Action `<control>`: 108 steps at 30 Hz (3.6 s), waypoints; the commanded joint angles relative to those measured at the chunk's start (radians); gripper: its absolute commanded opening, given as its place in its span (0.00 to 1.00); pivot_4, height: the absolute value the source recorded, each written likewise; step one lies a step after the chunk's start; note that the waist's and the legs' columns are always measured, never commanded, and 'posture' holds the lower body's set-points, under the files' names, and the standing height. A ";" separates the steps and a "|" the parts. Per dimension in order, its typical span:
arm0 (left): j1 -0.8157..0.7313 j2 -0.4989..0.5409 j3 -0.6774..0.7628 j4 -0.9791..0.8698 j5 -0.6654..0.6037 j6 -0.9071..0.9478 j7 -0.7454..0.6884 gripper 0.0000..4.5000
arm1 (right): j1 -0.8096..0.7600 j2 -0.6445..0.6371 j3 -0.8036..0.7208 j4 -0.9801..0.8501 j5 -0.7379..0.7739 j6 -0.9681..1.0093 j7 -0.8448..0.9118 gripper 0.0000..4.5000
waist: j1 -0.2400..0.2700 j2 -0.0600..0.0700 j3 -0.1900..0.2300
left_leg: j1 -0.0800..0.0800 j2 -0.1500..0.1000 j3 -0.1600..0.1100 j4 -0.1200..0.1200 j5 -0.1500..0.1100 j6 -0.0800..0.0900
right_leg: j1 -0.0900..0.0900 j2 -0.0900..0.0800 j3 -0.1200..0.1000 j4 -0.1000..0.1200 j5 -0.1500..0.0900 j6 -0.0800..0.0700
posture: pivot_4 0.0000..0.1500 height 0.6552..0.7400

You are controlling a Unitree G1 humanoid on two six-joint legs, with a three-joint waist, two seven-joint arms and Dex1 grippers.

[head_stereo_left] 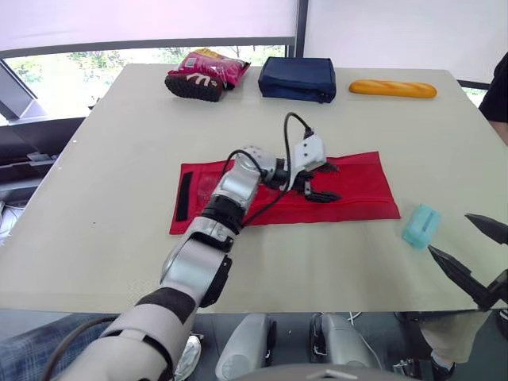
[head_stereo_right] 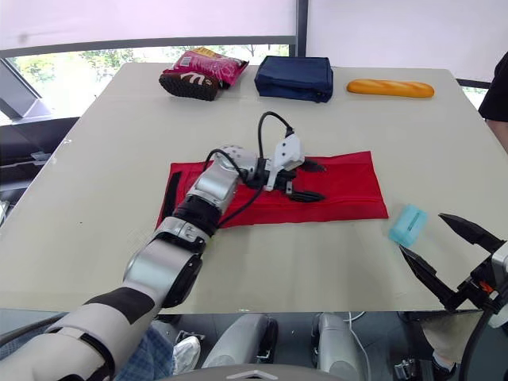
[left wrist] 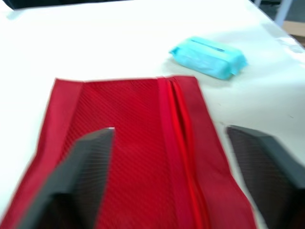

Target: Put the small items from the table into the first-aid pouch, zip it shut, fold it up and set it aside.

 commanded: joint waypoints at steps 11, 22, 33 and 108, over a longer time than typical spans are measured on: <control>-0.066 -0.152 -0.067 0.275 0.139 -0.136 0.261 0.98 | 0.026 0.051 0.008 -0.007 -0.031 -0.057 0.018 1.00 | 0.000 0.000 0.000 | 0.000 0.000 0.000 0.000 -0.001 0.002 | 0.000 0.000 0.000 0.000 0.000 0.000 | 1.00 0.99; -0.068 -0.136 -0.113 0.302 0.249 -0.217 0.433 0.87 | 0.025 0.064 0.028 0.007 -0.053 -0.080 0.022 1.00 | -0.001 0.000 0.000 | 0.001 0.000 0.000 0.000 -0.001 0.002 | 0.001 0.000 0.000 0.000 0.000 0.000 | 1.00 0.99; -0.060 -0.140 -0.095 0.311 0.233 -0.173 0.430 0.02 | 0.012 0.058 0.035 0.011 -0.061 -0.081 0.021 1.00 | -0.001 0.000 0.000 | 0.001 0.000 0.000 0.000 -0.001 0.002 | 0.001 0.000 0.000 0.000 0.000 0.000 | 1.00 0.99; -0.054 -0.068 0.012 0.028 -0.002 0.067 -0.020 0.00 | -0.899 0.101 0.704 0.183 -0.300 0.813 -0.559 0.26 | -0.026 0.001 0.000 | -0.001 0.000 0.001 0.000 0.002 -0.003 | -0.003 0.001 0.003 0.002 0.000 -0.001 | 1.00 0.99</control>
